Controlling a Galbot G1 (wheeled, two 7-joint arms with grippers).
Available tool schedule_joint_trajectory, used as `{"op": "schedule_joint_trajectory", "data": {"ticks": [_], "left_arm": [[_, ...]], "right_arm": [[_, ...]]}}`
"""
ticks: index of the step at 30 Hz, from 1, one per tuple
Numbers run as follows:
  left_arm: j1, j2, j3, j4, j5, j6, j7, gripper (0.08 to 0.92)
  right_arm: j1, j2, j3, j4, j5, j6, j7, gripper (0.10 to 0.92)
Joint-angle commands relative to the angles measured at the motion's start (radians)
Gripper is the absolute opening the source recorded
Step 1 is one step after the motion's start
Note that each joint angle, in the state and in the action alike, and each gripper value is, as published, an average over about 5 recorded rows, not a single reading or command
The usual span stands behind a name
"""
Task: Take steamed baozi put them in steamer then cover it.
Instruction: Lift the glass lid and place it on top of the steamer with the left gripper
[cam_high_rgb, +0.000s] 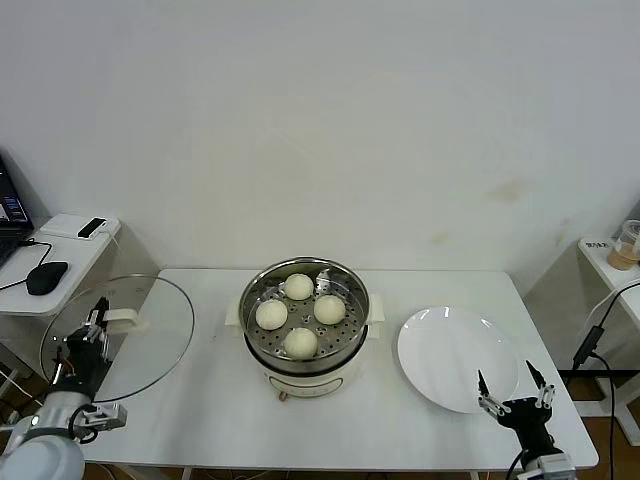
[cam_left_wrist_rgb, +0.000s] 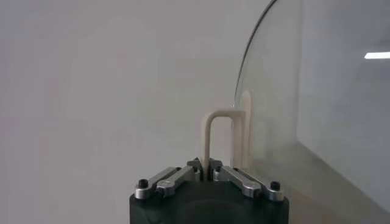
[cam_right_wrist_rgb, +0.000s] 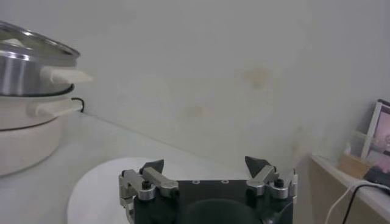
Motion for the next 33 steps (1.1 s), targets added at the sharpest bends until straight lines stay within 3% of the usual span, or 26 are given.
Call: {"op": "schedule_joint_trajectory", "data": {"ticks": [1,8,22,33], "left_arm": [[-0.104,0.079,0.182,-0.125,-0.004,0.128,0.099,0.143],[-0.261,0.074,0.39,-0.135,0.045,0.231,0.167,0.143],[-0.511,-0.142,0.671,-0.003,0.236,0.357,0.304,0.143],[-0.585,-0.297,0.756,0.079,0.289,0.373,0.306,0.143]], "right_arm": [[0.0,0.007,-0.008,-0.009,-0.025,0.004,0.0,0.823],[0.021,0.016,-0.049,-0.04,-0.057,0.004,0.001,0.823],[0.087,0.048,-0.135,-0.108,-0.13,0.002,0.002,0.823],[0.083,0.055,-0.14,-0.12,-0.151,0.005,0.002,0.823]]}}
